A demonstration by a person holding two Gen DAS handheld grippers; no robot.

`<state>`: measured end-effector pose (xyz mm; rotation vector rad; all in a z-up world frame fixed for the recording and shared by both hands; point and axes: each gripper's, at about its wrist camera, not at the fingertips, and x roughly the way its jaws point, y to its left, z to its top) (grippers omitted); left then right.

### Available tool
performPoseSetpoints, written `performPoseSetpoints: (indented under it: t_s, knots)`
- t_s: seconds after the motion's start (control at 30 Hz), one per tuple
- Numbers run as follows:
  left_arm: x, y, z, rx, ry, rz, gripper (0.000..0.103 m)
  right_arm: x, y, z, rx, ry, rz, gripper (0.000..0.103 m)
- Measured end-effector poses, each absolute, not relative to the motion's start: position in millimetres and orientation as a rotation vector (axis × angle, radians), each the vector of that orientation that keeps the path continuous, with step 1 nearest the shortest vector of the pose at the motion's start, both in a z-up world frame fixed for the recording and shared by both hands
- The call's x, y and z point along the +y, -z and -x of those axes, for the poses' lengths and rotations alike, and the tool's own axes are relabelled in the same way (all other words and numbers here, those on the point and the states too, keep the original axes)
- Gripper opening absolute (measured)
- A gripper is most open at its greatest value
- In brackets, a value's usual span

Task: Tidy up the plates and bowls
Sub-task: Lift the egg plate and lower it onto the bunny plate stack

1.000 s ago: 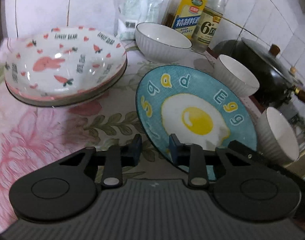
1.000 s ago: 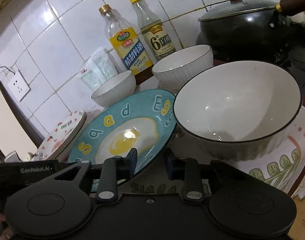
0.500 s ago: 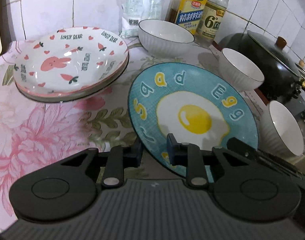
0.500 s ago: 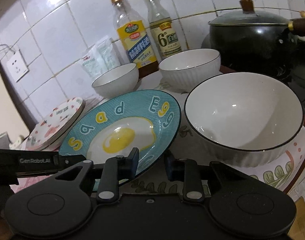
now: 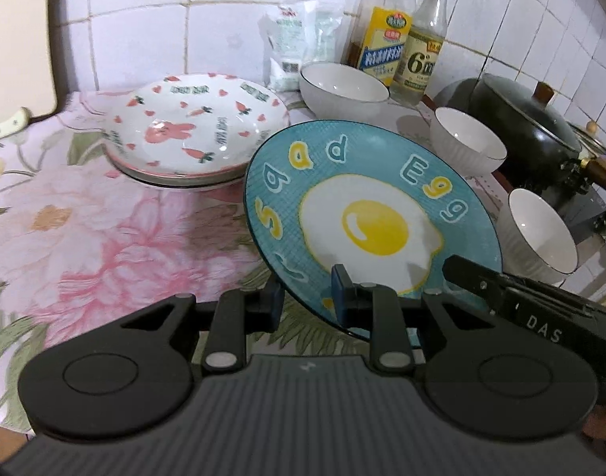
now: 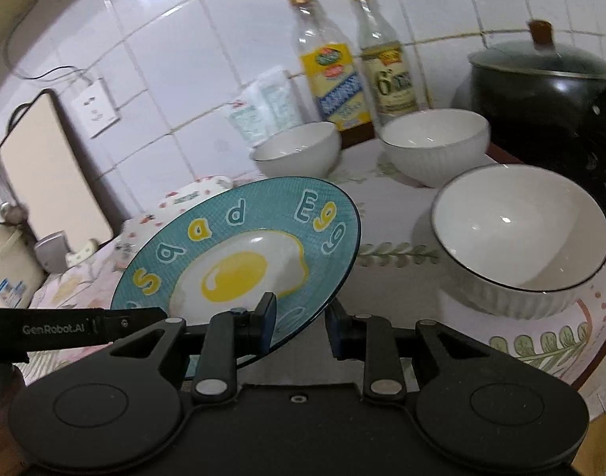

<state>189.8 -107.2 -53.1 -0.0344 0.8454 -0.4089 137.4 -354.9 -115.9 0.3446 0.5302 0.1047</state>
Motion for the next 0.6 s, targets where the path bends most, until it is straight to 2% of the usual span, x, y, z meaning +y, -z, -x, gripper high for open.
performPoseSetpoints:
  t_s: [0.33, 0.6]
  knots:
    - [-66, 20, -170, 0.777, 0.367, 0.072, 0.023, -324, 82, -132, 0.480, -0.209, -0.269, 0.032]
    - [-32, -2, -183, 0.721, 0.296, 0.125, 0.023, -295, 60, -153, 0.432, -0.263, -0.254, 0.032]
